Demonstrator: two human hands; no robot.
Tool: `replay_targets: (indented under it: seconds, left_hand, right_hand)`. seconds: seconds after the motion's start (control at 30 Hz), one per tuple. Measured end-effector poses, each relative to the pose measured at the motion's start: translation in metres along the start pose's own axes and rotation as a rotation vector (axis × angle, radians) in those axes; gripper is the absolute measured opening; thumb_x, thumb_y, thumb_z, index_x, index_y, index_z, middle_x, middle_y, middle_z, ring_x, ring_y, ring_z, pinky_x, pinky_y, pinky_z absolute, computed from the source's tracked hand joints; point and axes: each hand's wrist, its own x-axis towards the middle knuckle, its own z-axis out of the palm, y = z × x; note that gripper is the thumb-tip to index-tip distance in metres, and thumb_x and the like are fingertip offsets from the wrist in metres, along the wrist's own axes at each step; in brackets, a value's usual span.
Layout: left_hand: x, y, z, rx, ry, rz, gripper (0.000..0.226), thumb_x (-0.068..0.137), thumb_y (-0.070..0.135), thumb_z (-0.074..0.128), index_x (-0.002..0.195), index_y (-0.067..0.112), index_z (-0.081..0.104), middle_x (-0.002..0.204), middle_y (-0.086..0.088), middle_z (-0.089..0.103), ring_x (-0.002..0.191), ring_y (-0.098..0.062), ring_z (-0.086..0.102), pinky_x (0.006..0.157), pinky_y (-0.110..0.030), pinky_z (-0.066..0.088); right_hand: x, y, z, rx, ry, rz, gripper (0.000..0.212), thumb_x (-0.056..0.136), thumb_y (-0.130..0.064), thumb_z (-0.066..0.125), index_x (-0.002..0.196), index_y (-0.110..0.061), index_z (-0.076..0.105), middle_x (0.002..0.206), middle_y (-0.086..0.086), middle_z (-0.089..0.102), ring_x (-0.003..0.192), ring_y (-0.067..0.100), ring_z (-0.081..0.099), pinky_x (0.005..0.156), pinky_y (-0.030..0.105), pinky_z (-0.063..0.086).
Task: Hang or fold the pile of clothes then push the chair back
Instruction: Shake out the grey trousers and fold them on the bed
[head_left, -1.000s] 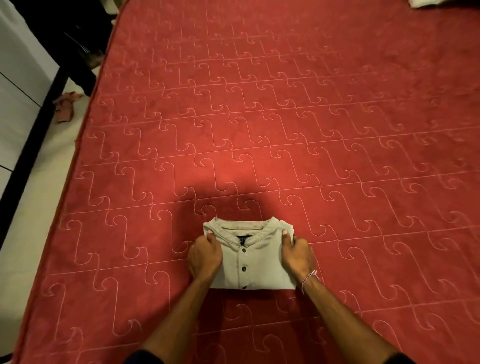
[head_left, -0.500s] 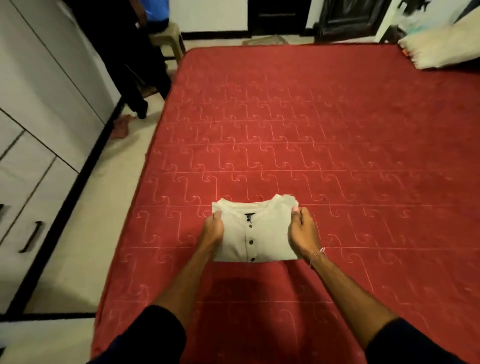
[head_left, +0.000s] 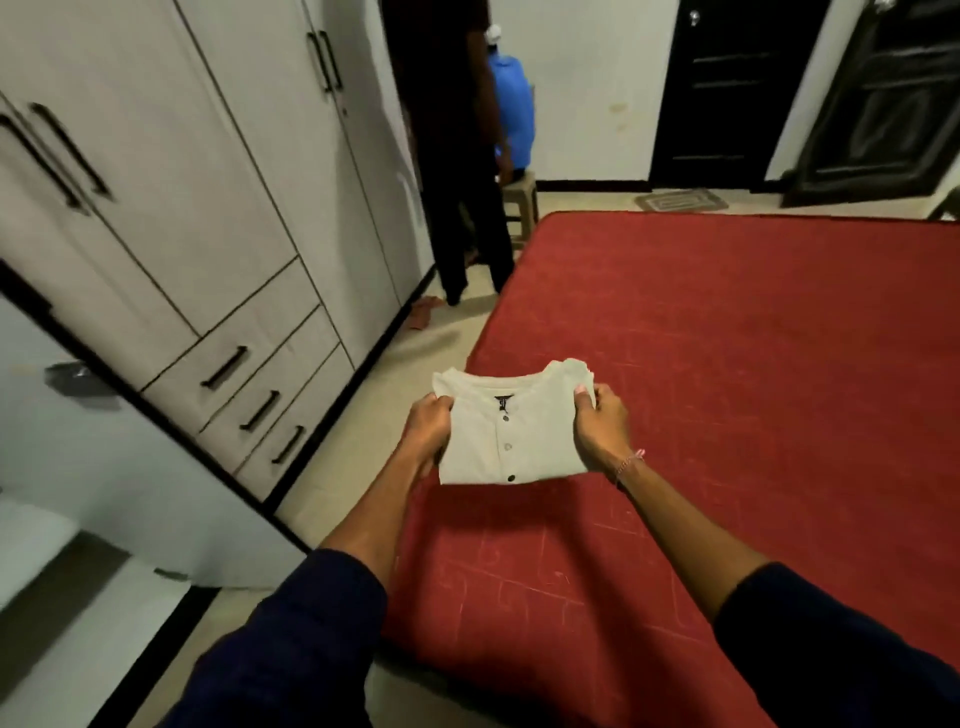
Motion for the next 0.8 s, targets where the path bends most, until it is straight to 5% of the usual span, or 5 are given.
replay_targets:
  seconds: [0.37,0.53,0.8]
  left_hand:
    - [-0.101,-0.011,-0.156,-0.028,0.511,0.055,0.042,0.107,0.037,0.033,0.136,0.012,0.05,0.13,-0.005,0.059,0.115,-0.026,0.057,0.1,-0.039,0.046]
    - [-0.157,-0.041,-0.231,-0.158,0.739,-0.066,0.039,0.106,0.038,0.036,0.125,0.01,0.054,0.121,-0.01,0.063,0.106,-0.027,0.06,0.095,-0.04,0.05]
    - [-0.242,-0.085,-0.371,-0.434,0.901,-0.159,0.028,0.102,0.025,0.045,0.111,0.003,0.059,0.105,-0.013,0.07,0.094,-0.027,0.066,0.083,-0.038,0.053]
  right_hand:
    - [-0.051,-0.114,0.118,-0.019,-0.346,-0.335,0.031,0.105,-0.019,0.04,0.1,0.002,0.061,0.103,0.02,0.067,0.096,0.037,0.061,0.075,0.038,0.041]
    - [-0.113,-0.152,0.181,0.031,-0.534,-0.422,0.032,0.106,-0.022,0.039,0.119,-0.006,0.063,0.114,0.015,0.068,0.103,0.033,0.062,0.088,0.04,0.05]
    - [-0.228,-0.221,0.292,0.055,-0.809,-0.459,0.031,0.106,-0.03,0.038,0.117,-0.013,0.061,0.111,0.011,0.067,0.101,0.031,0.064,0.092,0.05,0.055]
